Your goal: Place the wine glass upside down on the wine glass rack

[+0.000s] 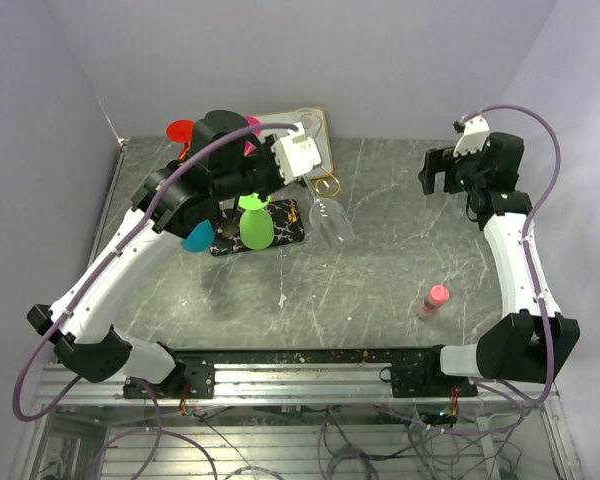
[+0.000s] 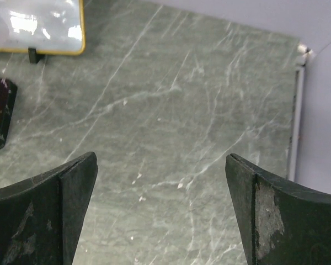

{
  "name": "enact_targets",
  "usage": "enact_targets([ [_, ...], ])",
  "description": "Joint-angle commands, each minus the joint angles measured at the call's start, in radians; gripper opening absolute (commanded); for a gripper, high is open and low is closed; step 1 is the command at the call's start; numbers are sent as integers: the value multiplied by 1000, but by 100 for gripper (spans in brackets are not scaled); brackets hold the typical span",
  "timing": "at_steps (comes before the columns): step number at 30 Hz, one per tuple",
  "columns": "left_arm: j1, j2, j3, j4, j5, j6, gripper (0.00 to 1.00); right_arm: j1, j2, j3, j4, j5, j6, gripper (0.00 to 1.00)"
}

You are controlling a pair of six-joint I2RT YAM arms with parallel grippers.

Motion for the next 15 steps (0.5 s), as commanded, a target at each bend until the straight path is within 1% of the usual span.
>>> enact_targets([
  [1,-57,-14,-17,6,-131,122,7,-18,-33,-77,84,-78,-1,100],
  [6,-128,12,-59,47,-267,194,7,-38,-48,-128,102,-90,0,100],
  [11,-194,40,-123,95,-436,302,7,-57,-43,-148,110,-107,-2,100],
  [15,-219,58,-159,119,-498,356,7,-65,-30,-157,109,-113,-9,100],
])
